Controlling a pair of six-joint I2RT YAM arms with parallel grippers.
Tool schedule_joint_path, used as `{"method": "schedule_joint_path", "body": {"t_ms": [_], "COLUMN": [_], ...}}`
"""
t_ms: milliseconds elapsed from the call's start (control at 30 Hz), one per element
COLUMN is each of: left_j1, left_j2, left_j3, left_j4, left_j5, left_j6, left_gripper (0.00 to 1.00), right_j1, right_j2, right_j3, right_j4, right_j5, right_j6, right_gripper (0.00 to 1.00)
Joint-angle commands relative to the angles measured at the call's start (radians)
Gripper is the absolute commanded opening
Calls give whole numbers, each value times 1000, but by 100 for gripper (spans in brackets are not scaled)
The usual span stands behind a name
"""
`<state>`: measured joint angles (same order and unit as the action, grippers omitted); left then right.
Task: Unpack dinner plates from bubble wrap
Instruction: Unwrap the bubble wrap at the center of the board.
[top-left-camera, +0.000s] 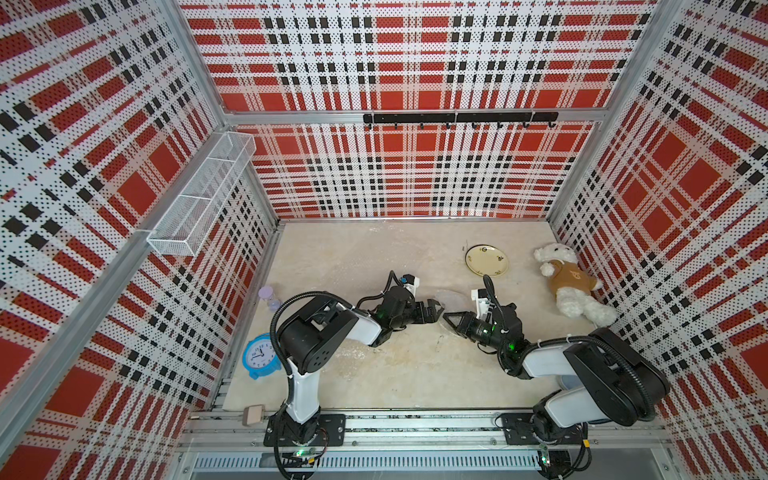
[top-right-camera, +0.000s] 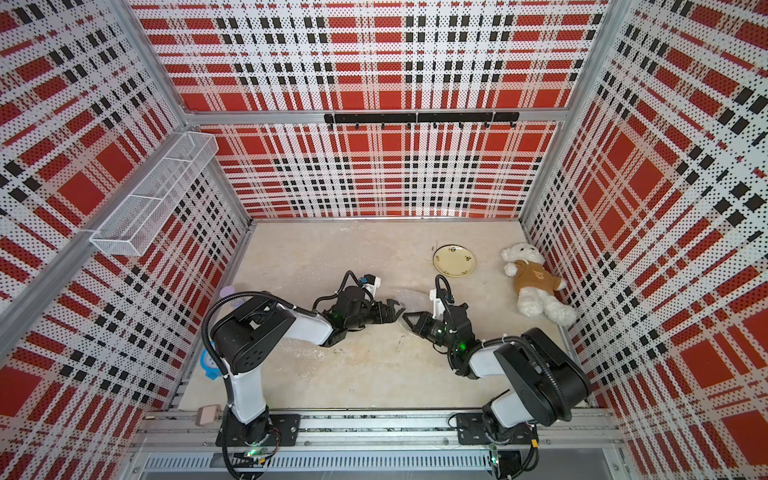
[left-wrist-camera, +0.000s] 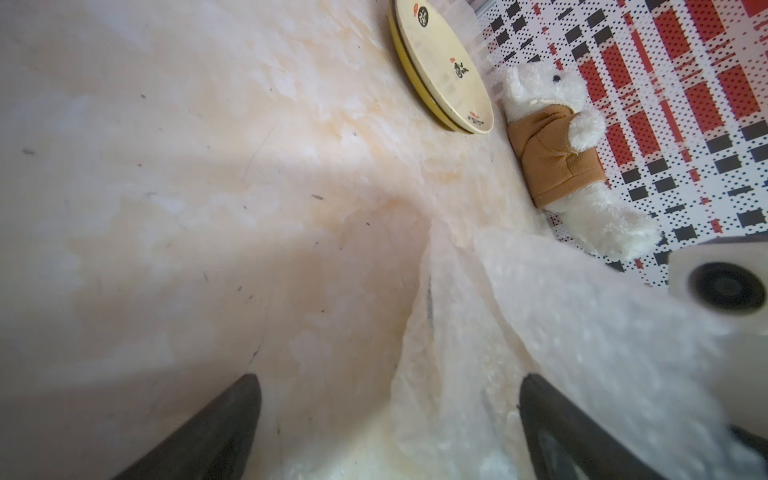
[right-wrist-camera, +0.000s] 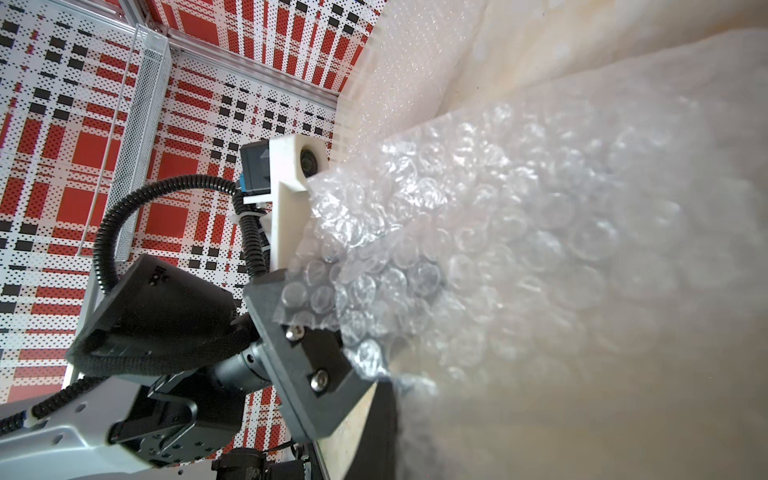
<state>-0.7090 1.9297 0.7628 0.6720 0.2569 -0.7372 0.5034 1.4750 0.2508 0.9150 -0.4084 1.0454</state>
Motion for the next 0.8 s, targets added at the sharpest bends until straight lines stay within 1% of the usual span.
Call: {"method": "schedule_joint_path", "body": {"t_ms": [0,67,167,233,367,767], "left_j1": [7,7,6,8,2,-41], "left_j2": [45,21,-35,-72,-84,-59], "left_j3": [-47,-41,-35,-26,9,44], "left_j4": [-257,-321,-434,-494,-551,-515], "left_j5": [-44,-83,-175,-203,-184,-127], "left_j6": [-22,-6,13,18,29,49], "left_gripper": [99,99,99,99,99,99], "right_j1": [-3,-3,-3,-3,-3,-3], "right_j2": [-39,-69,-126,-157,-179,-117], "right_j3": [25,18,18,18,36,47], "right_j4": [10,-38,-155,-200,-268,-196], "right_j5": [-7,-3,12,20,18,6], "right_j6": [-43,-64,-102,-119,-151,-144], "right_gripper": [0,0,0,0,0,0]}}
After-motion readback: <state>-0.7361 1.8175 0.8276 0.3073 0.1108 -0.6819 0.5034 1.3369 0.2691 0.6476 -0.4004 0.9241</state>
